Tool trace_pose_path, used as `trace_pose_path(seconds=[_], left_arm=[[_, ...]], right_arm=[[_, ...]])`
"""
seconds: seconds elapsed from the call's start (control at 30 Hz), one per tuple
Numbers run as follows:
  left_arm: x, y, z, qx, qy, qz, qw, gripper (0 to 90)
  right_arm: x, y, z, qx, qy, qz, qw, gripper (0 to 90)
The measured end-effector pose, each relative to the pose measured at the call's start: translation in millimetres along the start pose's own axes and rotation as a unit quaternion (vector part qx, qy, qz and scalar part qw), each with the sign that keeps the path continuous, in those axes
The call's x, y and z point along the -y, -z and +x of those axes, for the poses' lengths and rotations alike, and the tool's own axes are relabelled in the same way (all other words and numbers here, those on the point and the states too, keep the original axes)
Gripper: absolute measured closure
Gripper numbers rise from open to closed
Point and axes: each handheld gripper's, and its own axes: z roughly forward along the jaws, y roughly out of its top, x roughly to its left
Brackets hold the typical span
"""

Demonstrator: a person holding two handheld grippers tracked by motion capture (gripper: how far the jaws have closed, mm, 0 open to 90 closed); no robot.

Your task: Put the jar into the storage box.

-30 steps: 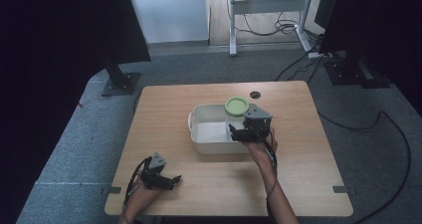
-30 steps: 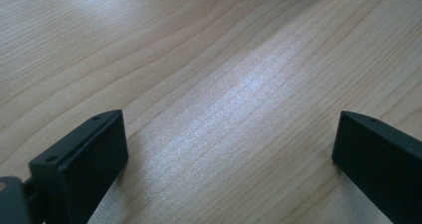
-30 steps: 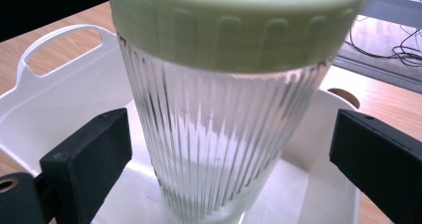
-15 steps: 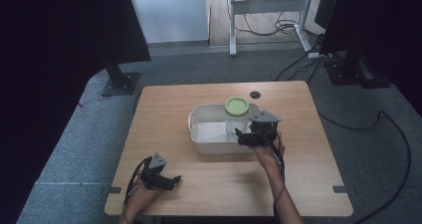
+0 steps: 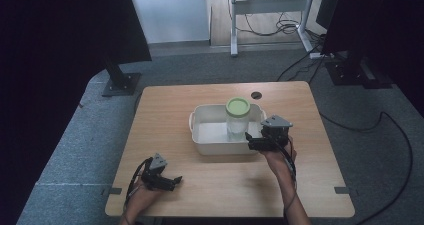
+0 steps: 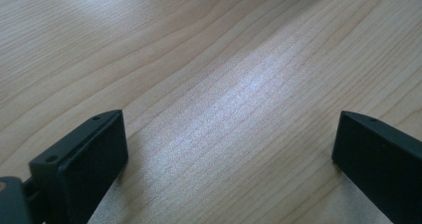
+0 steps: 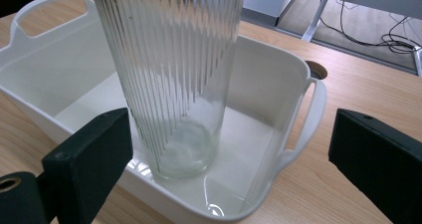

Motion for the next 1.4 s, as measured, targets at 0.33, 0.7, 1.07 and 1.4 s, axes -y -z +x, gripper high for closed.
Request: trace_pose_path(seconds=[0.33, 0.7, 1.07, 1.4], left_arm=[[0.0, 0.1, 0.1, 0.000, -0.001, 0.001, 1.0000, 0.9], [0.0, 0.0, 0.0, 0.000, 0.000, 0.000, 1.0000, 0.9], [0.0, 0.0, 0.0, 0.000, 0.000, 0.000, 1.0000, 0.9], [0.0, 0.0, -0.1, 0.000, 0.000, 0.000, 1.0000, 0.9]], right_arm=[[9.4, 8.8, -7.1, 0.005, 0.000, 0.007, 1.0000, 3.2], [19.2, 20.1, -16.7, 0.012, -0.004, 0.012, 0.9999, 3.2], [28.6, 28.9, -24.0, 0.017, -0.011, 0.015, 0.9997, 3.2], [39.0, 37.2, -30.3, 0.025, -0.020, 0.015, 0.9994, 3.2]])
